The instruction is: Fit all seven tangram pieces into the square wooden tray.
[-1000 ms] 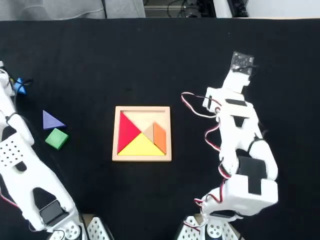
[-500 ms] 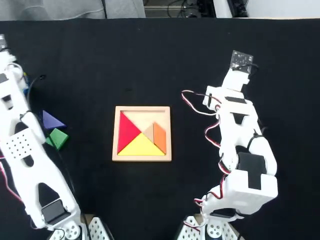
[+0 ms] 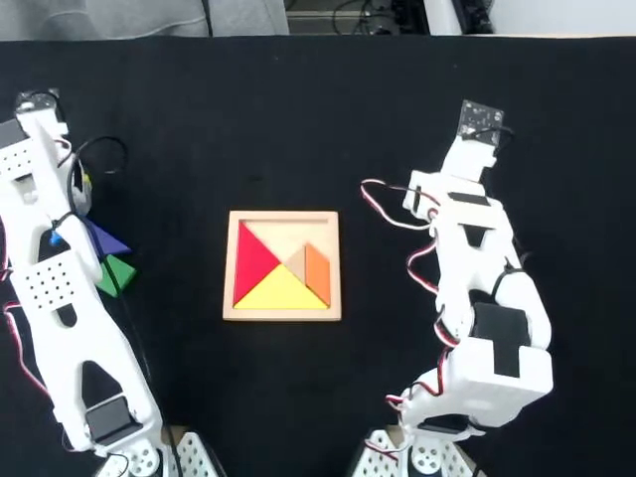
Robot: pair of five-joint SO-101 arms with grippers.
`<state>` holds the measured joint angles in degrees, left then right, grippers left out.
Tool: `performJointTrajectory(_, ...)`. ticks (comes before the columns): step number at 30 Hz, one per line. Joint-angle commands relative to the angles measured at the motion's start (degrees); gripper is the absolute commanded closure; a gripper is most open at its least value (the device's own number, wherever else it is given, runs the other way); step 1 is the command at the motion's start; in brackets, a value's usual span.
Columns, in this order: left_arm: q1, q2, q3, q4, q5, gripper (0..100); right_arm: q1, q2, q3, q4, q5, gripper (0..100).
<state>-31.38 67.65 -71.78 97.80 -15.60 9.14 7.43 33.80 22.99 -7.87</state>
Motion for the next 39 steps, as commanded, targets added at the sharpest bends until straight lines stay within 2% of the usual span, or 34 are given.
performJointTrajectory(1, 0.0, -3.2, -2.3, 3.2, -1.0, 90, -0.9, -0.3, -3.9, -0.5, -0.4, 98.0)
performJointTrajectory(5, -0.5, -10.9, -3.2, 3.2, -4.1, 90, -0.9, -0.3, -3.9, -0.5, -0.4, 98.0)
performJointTrajectory(7, -0.8, -15.8, -2.8, 3.2, -8.0, 90, -0.9, -0.3, -3.9, -0.5, -0.4, 98.0)
performJointTrajectory(11, -1.5, -20.0, -1.1, 2.9, -25.2, 89, -0.9, -0.3, -3.9, -0.5, -0.4, 98.0)
performJointTrajectory(14, -1.3, -17.6, 1.9, 2.7, -40.6, 89, -0.9, -0.3, -3.9, -0.5, -0.4, 98.0)
performJointTrajectory(16, -1.1, -14.2, 3.4, 0.1, -47.7, 89, -0.9, -0.3, -3.8, -0.5, -0.4, 98.0)
performJointTrajectory(18, -1.2, -10.2, 3.5, -5.2, -49.3, 89, -0.9, -0.3, -3.8, -0.5, -0.4, 98.1)
performJointTrajectory(21, -1.7, -5.3, 3.5, -11.3, -47.8, 89, -0.9, -0.3, -3.7, -0.5, -0.4, 98.1)
performJointTrajectory(24, -2.4, -2.8, 3.5, -7.9, -48.4, 90, -0.9, -0.3, -3.7, -0.5, -0.4, 98.1)
performJointTrajectory(29, -5.9, -2.7, 4.2, 3.3, -58.3, 90, -0.9, -0.3, -4.0, -0.5, -0.4, 98.1)
performJointTrajectory(39, -17.5, -3.1, 10.6, 3.2, -62.2, 90, -1.0, -0.3, -4.0, -0.5, -0.4, 98.1)
